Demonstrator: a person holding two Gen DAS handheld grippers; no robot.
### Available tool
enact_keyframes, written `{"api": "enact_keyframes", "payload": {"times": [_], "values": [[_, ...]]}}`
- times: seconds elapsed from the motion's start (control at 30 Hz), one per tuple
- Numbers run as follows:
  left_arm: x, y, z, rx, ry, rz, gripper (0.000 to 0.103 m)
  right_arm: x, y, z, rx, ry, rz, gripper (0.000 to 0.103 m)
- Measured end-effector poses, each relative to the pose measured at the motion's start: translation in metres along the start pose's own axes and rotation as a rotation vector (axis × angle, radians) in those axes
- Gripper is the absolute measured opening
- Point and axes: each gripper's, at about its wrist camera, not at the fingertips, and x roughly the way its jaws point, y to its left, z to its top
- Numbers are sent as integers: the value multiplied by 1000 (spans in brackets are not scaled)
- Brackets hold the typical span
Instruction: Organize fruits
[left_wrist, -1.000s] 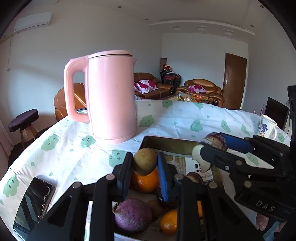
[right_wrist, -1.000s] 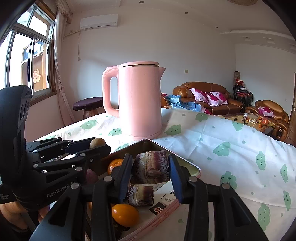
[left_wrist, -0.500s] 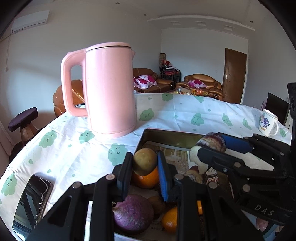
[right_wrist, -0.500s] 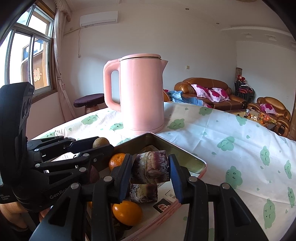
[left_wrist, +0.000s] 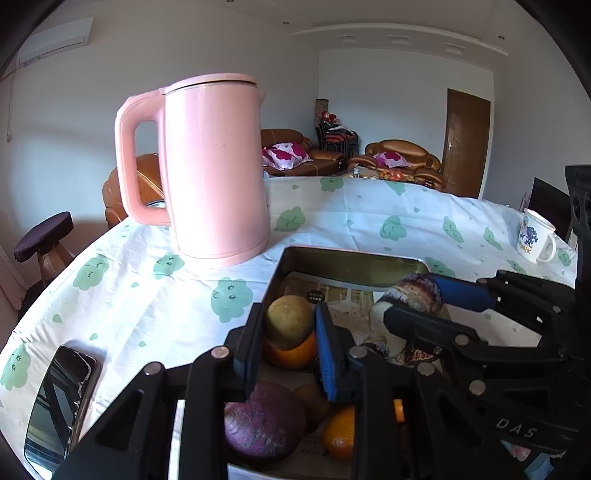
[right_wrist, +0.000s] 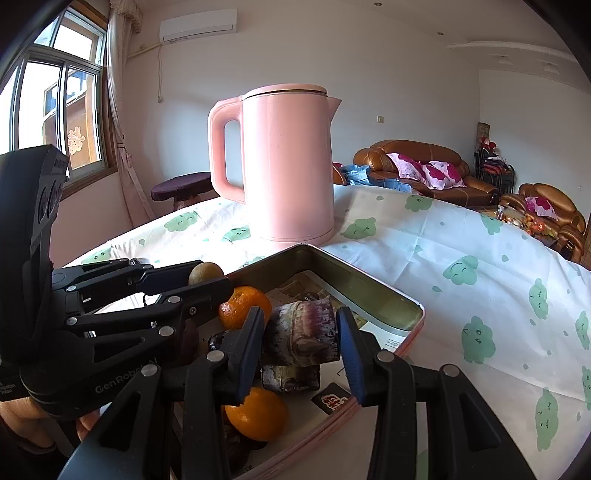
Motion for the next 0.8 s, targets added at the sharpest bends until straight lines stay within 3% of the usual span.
{"api": "enact_keyframes", "payload": {"times": [0.13,0.2,0.37,0.6,0.67,0.8], "values": [[-2,-1,0,3,-11,0,35,1,-2,-1,14,12,17,46],[-3,-2,-1,2,-19,5,36,1,-4,-1,23,10,11,56],[-11,3,0,-26,-47,22,62,-7,-10,-3,55,-16,19,64],[-31,1,2,-28,-110,18,80,-30,-13,-10,67,-76,-43,64],[-36,0,2,-41,-129,18,91,-38,-15,-11,69,-95,-71,64],[-43,-3,3,-40,-151,24,94,-51,-19,-11,56,-114,-129,65]]}}
